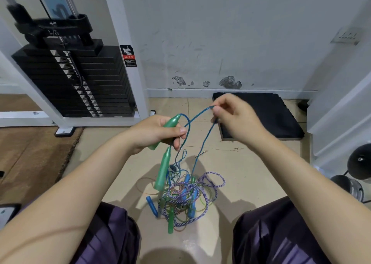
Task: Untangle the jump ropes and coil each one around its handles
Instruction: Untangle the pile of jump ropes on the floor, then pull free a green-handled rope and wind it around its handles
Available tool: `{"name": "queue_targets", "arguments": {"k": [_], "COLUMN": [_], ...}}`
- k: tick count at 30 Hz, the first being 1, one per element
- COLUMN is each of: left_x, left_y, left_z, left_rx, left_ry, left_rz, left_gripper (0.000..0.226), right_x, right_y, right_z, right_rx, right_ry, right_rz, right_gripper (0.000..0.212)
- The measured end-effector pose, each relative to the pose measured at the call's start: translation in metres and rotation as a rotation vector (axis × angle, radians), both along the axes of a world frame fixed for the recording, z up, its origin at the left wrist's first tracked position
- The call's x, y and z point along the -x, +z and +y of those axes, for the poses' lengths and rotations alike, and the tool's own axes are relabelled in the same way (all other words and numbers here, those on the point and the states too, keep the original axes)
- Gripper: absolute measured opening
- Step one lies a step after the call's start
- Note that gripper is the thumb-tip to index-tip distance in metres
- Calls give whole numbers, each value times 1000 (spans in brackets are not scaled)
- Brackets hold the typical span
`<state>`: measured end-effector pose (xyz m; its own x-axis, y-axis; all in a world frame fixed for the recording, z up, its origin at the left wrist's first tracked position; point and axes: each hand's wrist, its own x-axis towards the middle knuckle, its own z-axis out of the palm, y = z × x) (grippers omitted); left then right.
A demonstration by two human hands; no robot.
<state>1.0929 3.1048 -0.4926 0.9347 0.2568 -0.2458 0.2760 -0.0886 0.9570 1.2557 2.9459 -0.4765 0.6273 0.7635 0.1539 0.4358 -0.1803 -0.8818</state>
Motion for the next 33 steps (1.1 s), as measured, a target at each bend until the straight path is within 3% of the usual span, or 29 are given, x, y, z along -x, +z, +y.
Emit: {"name": "queue_targets", "arguments": {"k": [2,5,9,12,16,19,24,29,33], "left_x": [2,2,1,1,4,4,3,2,2], "left_y": [-2,-6,-5,-1,3,1,1,0,-1], "left_z": [4,3,-6,-5,0,-1,-9,-9,-11], "left_rx": [-32,-21,28,54,56,63,59,46,-9], "left_ry": [9,33,-49,-90,-129,-157,-213,-227,-239], "left_rz": [14,33,43,55,68,68,66,95,141], "left_gripper": [15,13,20,27,33,34,21,29,22], "right_x": [-8,-2,16,11,-6,-3,9,11,9], "right_y": [6,4,-3,2,8,7,-3,0,0], "right_z": [-6,-10,-6,-5,-10,-11,-6,-4,-5], "right_rx": [-9,79,218,219,72,69,144,151,241], "right_ry": [-6,195,374,274,18,125,314,400,453], "right_rz": [90,188,78,16,93,220,131,196,224], "right_gripper": [15,14,12,9,11,5,14,10,10]}}
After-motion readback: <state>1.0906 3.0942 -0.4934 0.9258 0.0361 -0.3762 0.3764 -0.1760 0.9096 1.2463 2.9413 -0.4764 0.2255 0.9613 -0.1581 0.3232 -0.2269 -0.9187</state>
